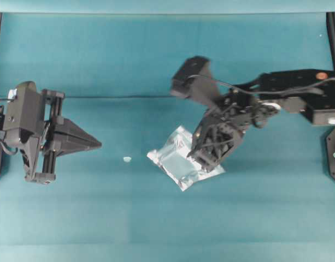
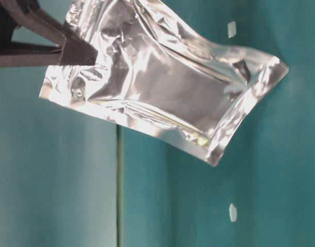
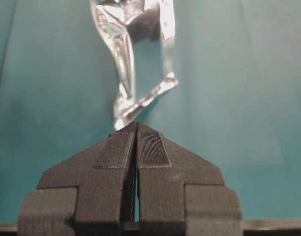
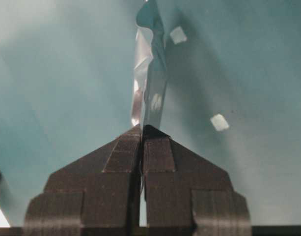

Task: Hand over the silver zip bag and make it stand upright.
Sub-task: 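Lift the bag with the right gripper and swing it upright toward center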

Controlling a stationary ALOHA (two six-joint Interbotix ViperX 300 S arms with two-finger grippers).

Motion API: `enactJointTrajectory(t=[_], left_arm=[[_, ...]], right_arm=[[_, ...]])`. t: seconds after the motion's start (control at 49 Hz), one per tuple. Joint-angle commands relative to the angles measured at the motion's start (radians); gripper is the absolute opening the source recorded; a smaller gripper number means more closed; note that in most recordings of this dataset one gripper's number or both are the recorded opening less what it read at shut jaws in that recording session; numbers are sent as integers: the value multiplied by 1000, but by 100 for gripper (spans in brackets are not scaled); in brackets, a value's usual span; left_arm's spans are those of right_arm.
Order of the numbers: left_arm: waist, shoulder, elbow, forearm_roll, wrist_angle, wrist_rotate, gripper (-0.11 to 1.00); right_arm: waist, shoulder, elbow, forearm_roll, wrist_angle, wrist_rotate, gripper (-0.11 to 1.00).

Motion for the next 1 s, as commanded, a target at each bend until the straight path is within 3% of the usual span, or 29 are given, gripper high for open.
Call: enactJointTrajectory(t=[0.0,0.306,0.572,0.776,0.981], left_arm=[[5,-5,-9,3,-6,2,-7],[15,-5,-8,3,-5,2,-7],[18,-5,-2,3,-6,2,-7],[20,-5,-2,3,-6,0,-7],[18,-3,0,3,-6,0,-7]], right_arm=[[-2,21,-84,0,69,-54,1],[-2,121,-275,2,230,-204,1],[-2,153,-328,-6,273,-365,1],[3,169,-339,-26,273,-410,1],[9,192,-364,-83,296,-448,1]])
